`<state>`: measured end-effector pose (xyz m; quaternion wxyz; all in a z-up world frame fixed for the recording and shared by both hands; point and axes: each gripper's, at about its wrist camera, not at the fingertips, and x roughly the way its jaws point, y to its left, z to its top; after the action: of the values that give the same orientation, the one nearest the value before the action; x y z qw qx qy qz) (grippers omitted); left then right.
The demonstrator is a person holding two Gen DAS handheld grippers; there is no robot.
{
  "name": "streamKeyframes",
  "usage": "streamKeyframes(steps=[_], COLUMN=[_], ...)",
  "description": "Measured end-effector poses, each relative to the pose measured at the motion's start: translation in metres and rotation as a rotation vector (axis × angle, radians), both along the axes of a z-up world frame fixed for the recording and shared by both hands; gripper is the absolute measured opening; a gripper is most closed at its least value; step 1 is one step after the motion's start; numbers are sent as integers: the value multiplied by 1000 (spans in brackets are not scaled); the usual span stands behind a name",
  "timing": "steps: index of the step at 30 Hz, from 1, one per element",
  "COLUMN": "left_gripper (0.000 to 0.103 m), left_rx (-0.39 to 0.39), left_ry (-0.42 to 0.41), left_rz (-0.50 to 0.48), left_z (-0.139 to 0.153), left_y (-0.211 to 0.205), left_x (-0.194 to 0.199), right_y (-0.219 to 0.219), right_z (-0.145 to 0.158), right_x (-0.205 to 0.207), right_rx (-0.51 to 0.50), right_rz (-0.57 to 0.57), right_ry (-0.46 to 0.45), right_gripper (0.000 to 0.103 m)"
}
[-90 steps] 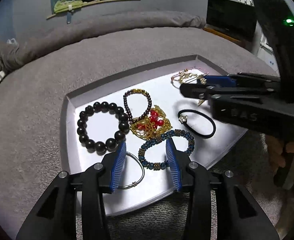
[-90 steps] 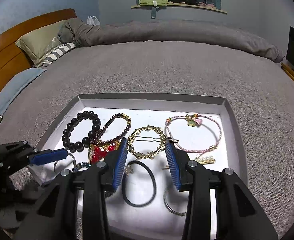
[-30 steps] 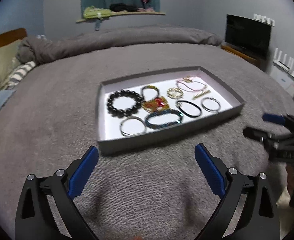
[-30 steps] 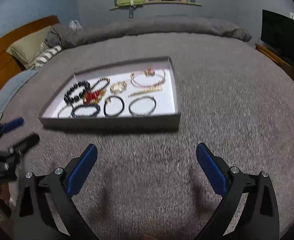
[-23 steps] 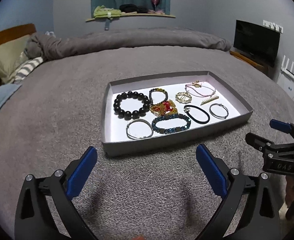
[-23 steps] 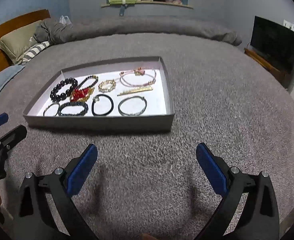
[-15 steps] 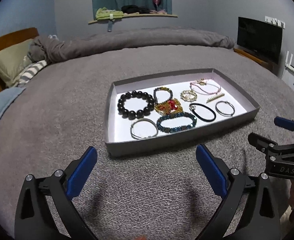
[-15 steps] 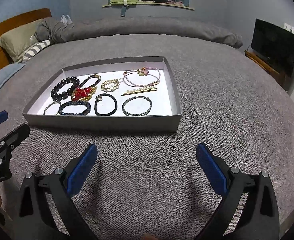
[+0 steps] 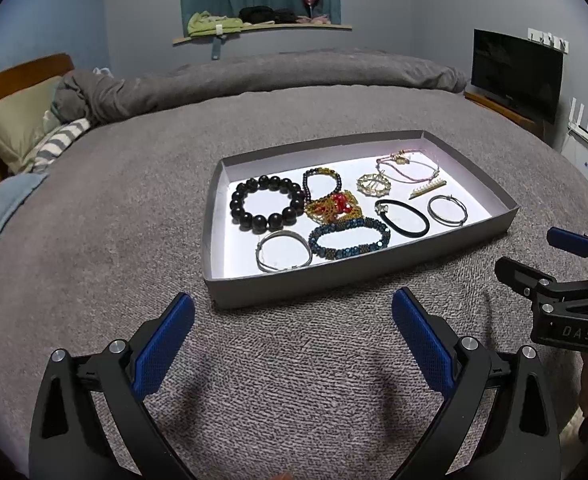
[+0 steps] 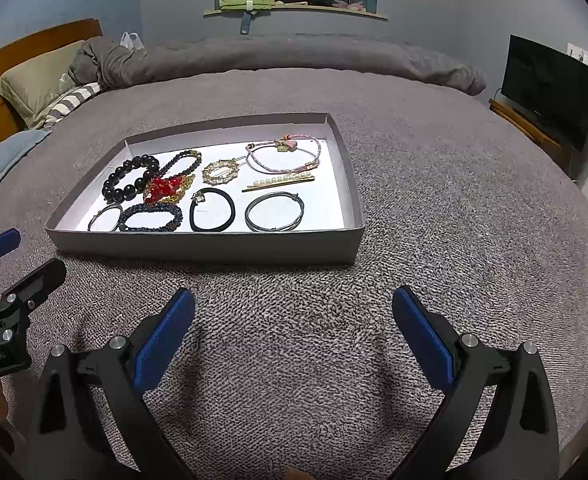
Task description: Organize jewelry
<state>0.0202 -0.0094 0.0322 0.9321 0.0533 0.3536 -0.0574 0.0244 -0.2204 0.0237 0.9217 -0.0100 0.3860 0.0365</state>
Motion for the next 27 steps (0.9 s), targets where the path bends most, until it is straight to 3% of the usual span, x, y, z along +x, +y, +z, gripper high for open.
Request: streamKeyframes(steps=[27], left_gripper=[100], left_rx=[7], left_ry=[15], left_rz=[-8], left_z=[-3], left_y=[-2], left_x=[0], right_y=[0], right_z=[1], right_x=[0], right_rx=[-1], right_rz=[9], right_ry=[4], right_gripper=[98])
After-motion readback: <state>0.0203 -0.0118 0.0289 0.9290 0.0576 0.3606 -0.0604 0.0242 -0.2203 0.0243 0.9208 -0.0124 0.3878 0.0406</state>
